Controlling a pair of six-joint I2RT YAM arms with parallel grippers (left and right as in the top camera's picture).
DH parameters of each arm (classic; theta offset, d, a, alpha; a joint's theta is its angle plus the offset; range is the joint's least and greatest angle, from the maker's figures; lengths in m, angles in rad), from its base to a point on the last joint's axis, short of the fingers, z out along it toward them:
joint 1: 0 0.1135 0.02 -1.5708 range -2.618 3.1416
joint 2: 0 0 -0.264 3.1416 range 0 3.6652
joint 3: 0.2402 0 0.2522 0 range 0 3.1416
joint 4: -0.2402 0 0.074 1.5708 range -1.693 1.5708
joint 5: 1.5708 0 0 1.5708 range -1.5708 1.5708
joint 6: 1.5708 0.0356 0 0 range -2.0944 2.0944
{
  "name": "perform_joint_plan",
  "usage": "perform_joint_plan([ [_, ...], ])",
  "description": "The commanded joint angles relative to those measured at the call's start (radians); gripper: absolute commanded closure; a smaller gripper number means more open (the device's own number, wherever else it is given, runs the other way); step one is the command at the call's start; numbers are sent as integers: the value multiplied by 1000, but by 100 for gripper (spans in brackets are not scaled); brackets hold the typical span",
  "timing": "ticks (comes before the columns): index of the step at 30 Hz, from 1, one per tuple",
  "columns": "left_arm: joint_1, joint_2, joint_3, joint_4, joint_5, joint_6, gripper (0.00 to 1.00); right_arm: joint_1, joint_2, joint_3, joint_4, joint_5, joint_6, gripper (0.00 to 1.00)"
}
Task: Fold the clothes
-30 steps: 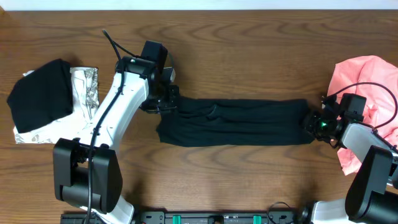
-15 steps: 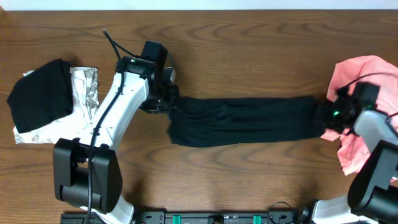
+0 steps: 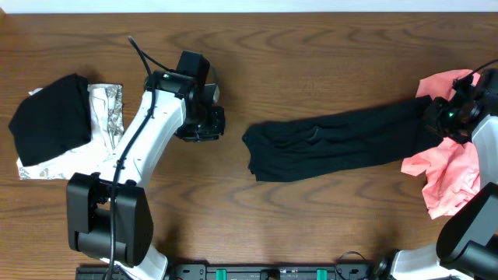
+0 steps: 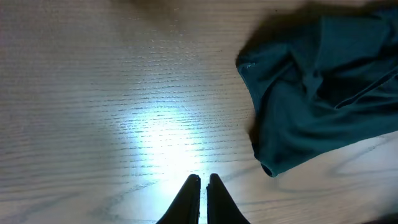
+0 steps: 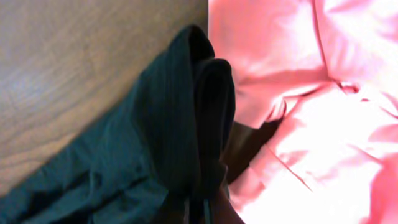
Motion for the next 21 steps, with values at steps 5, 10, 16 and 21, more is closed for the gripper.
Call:
perform_joint_plan([
  [5, 6, -10, 19, 13, -13, 6, 91, 71, -3, 53, -72, 25, -83, 99],
  [10, 6, -10, 19, 32, -19, 6, 78, 188, -3, 117, -139, 25, -97, 99],
  [16, 6, -10, 18, 20, -154, 5, 70, 349, -3, 195, -202, 26, -88, 99],
  [21, 20, -10, 18, 26, -174, 5, 60, 481, -3, 206, -203, 26, -66, 99],
])
